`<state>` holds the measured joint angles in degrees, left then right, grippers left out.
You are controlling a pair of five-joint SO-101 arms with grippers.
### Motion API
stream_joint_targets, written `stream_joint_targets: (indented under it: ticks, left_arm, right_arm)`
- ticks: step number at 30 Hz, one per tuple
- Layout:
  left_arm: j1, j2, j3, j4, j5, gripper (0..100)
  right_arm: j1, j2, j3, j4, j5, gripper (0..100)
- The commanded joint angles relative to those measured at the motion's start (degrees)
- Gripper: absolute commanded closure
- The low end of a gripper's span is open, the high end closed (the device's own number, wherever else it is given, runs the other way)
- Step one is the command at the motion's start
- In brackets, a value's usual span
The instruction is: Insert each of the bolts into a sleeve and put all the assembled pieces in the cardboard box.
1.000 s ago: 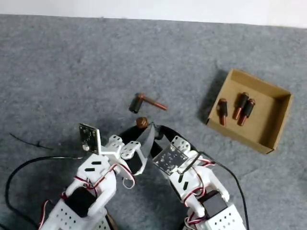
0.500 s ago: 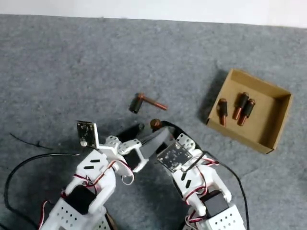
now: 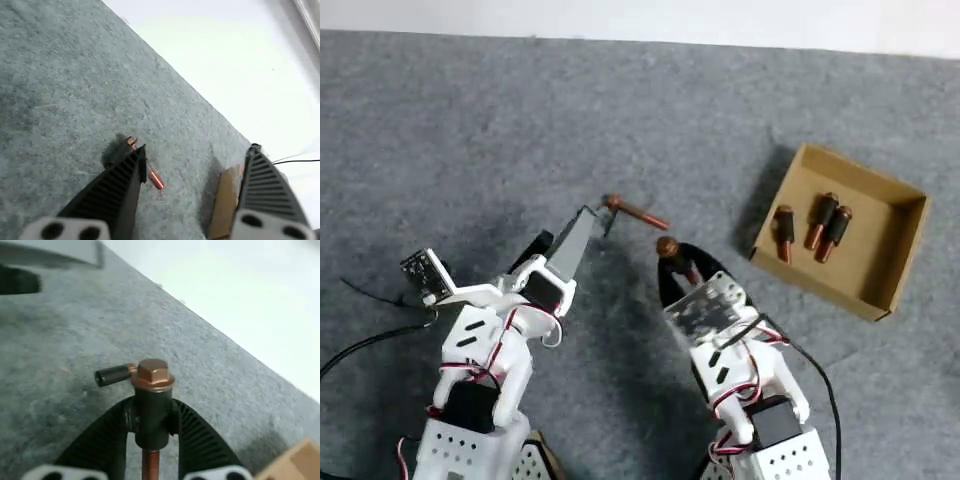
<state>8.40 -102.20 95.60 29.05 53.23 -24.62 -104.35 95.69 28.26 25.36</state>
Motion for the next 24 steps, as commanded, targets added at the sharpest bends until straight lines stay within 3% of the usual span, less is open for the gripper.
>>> stream_joint_targets:
  ticks: [1, 7, 13, 17, 24]
  left_arm:
    - [-0.92, -1.01, -2.15, 0.44, 0.7, 71]
    - [-0.92, -1.01, -0.75, 0.35, -1.58, 71]
    - [-0.92, -1.01, -0.57, 0.35, -1.67, 71]
    - [-0.92, -1.01, 0.57, -0.18, -3.34, 71]
    - [-0.92, -0.48, 1.63, -2.73, -4.66, 71]
  right_arm:
    - [5.41, -1.01, 7.6, -3.82, -6.07, 99.4]
    - [20.0, -0.57, 6.55, -9.27, -12.75, 99.4]
    - [26.42, 2.33, 0.13, -9.27, -13.63, 99.4]
    - [30.37, 15.6, -9.1, -9.54, -13.54, 99.4]
    - [38.64, 51.3, -32.66, -9.27, -14.07, 99.4]
